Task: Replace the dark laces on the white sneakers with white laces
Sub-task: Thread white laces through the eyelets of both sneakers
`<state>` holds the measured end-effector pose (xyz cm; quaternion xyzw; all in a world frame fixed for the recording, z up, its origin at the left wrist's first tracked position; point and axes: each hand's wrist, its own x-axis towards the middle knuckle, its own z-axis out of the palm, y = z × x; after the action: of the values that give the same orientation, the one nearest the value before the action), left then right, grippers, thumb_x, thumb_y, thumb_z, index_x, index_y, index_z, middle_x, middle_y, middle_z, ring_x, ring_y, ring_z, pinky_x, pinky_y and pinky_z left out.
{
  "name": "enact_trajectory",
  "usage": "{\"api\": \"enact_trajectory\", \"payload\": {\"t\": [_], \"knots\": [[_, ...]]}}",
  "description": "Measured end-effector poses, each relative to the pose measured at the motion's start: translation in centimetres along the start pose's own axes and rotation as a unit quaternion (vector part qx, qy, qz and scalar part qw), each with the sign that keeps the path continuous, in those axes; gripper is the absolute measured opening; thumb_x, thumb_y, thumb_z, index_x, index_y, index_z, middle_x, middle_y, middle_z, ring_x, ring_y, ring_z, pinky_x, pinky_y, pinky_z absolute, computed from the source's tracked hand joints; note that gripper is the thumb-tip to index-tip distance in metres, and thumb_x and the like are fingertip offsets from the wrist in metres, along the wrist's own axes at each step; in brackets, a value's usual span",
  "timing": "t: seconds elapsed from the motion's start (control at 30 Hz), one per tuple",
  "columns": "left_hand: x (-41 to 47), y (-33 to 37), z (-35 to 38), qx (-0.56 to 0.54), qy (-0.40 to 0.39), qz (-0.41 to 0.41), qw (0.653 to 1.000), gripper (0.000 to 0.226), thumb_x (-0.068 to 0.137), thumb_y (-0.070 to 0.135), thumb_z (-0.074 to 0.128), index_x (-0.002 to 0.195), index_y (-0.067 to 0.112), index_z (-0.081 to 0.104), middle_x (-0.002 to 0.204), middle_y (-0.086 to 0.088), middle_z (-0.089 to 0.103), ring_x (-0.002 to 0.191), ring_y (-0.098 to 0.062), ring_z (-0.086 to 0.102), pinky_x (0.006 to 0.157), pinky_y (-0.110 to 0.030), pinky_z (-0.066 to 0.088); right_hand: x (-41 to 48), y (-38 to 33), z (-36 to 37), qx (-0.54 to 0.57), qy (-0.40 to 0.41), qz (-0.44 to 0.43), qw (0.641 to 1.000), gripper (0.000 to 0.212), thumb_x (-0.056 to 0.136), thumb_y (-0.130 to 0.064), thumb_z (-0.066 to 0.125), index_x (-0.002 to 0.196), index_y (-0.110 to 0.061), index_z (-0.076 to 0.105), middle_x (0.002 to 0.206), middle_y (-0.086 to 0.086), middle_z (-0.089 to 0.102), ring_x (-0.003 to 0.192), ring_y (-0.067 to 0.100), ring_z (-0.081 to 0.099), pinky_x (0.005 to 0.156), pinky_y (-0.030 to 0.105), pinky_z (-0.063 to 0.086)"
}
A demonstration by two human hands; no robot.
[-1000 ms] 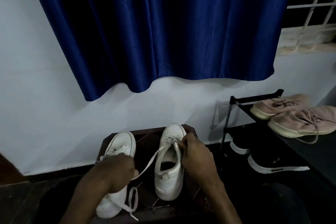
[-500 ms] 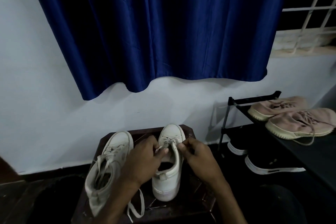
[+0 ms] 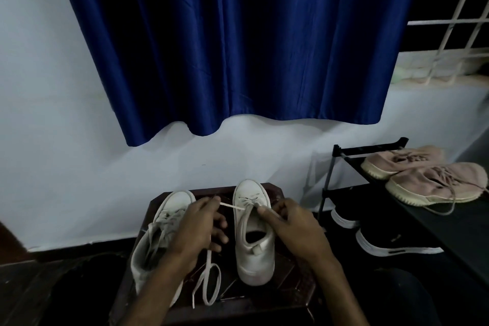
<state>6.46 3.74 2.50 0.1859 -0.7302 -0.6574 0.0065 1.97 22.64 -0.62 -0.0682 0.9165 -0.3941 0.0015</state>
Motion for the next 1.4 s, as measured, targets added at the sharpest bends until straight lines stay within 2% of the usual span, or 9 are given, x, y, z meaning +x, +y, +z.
{"api": "enact_trajectory", "payload": {"t": [0.2, 0.4, 0.57, 0.67, 0.8, 0.93, 1.0, 1.17, 1.4], "knots": [[-2.5, 7.6, -2.7, -0.007, -0.010, 0.090, 0.996, 0.030, 0.099, 0.034, 0.051, 0.076, 0.014, 0.054, 0.062, -0.001, 0.053, 0.046, -0.012, 0.044, 0.042, -0.021, 0.030, 1.1, -5.9, -7.8, 0.312, -0.090, -0.007, 0.946, 0.014, 0.097, -0.021, 0.056, 0.098, -0.010, 0.065, 0.067, 0.000, 0.056, 0.052, 0.006, 0.047, 0.051, 0.018, 0.041], [-6.8, 17.6, -4.2, 0.004, 0.005, 0.238, 0.971, 0.035, 0.097, 0.035, 0.055, 0.069, 0.015, 0.064, 0.065, 0.002, 0.056, 0.061, -0.010, 0.048, 0.043, -0.020, 0.034, 0.1, -16.5, -15.9, 0.474, -0.159, -0.135, 0.855, 0.028, 0.100, 0.000, 0.039, 0.112, -0.002, 0.064, 0.096, 0.011, 0.072, 0.085, 0.018, 0.068, 0.085, 0.031, 0.058], [-10.0, 22.6, -4.8, -0.014, -0.012, 0.321, 0.947, 0.028, 0.096, 0.032, 0.056, 0.082, 0.018, 0.076, 0.094, 0.008, 0.075, 0.085, -0.010, 0.062, 0.069, -0.029, 0.044, -1.3, -21.4, -19.2, 0.417, -0.156, -0.230, 0.865, 0.031, 0.098, 0.006, 0.040, 0.119, -0.003, 0.061, 0.112, 0.010, 0.072, 0.108, 0.022, 0.067, 0.097, 0.031, 0.052], [-11.4, 23.9, -4.9, 0.029, -0.050, 0.358, 0.932, 0.023, 0.098, 0.028, 0.055, 0.100, 0.021, 0.076, 0.097, -0.001, 0.075, 0.086, -0.008, 0.066, 0.070, -0.027, 0.044, -1.7, -22.9, -19.8, 0.359, -0.051, -0.242, 0.900, 0.018, 0.099, -0.006, 0.051, 0.103, -0.002, 0.067, 0.090, 0.011, 0.076, 0.082, 0.019, 0.073, 0.085, 0.033, 0.058], [-12.0, 24.8, -4.6, 0.083, -0.043, 0.405, 0.909, 0.018, 0.094, 0.014, 0.061, 0.103, 0.022, 0.075, 0.092, -0.005, 0.075, 0.084, -0.007, 0.065, 0.066, -0.019, 0.046, -2.5, -24.2, -20.9, 0.235, 0.056, -0.266, 0.933, 0.030, 0.100, -0.029, 0.052, 0.087, -0.010, 0.072, 0.069, 0.009, 0.072, 0.050, 0.015, 0.060, 0.055, 0.030, 0.053], [-12.7, 25.7, -3.5, 0.083, 0.008, 0.465, 0.881, 0.016, 0.090, 0.003, 0.064, 0.097, 0.014, 0.074, 0.083, 0.001, 0.076, 0.068, -0.004, 0.066, 0.056, -0.011, 0.045, -2.3, -24.5, -22.0, 0.063, 0.116, -0.289, 0.948, 0.032, 0.096, -0.045, 0.053, 0.078, -0.031, 0.074, 0.066, 0.008, 0.065, 0.053, 0.022, 0.051, 0.056, 0.037, 0.049], [-12.7, 26.3, -3.2, 0.079, 0.039, 0.484, 0.870, 0.015, 0.088, 0.006, 0.067, 0.099, 0.015, 0.071, 0.079, 0.000, 0.076, 0.063, -0.006, 0.065, 0.054, -0.011, 0.044, -2.4, -24.7, -22.4, 0.064, 0.118, -0.306, 0.943, 0.024, 0.094, -0.038, 0.059, 0.080, -0.029, 0.075, 0.073, 0.010, 0.069, 0.059, 0.019, 0.055, 0.062, 0.037, 0.052], [-12.5, 27.2, -2.5, 0.034, 0.084, 0.478, 0.873, 0.031, 0.084, 0.014, 0.074, 0.110, 0.017, 0.058, 0.075, -0.001, 0.075, 0.061, -0.012, 0.068, 0.051, -0.010, 0.044, -2.6, -25.1, -22.5, 0.156, 0.143, -0.323, 0.922, 0.009, 0.082, -0.026, 0.076, 0.082, -0.017, 0.074, 0.072, -0.004, 0.072, 0.066, 0.001, 0.067, 0.061, 0.013, 0.049], [-12.3, 27.7, -1.9, 0.047, 0.105, 0.461, 0.880, 0.009, 0.088, 0.021, 0.070, 0.087, 0.013, 0.074, 0.075, 0.003, 0.075, 0.059, -0.002, 0.064, 0.046, -0.008, 0.039, -2.3, -25.5, -22.8, 0.197, 0.146, -0.334, 0.910, 0.014, 0.083, -0.029, 0.075, 0.082, -0.016, 0.076, 0.075, -0.005, 0.074, 0.072, 0.003, 0.068, 0.069, 0.017, 0.052]]}}
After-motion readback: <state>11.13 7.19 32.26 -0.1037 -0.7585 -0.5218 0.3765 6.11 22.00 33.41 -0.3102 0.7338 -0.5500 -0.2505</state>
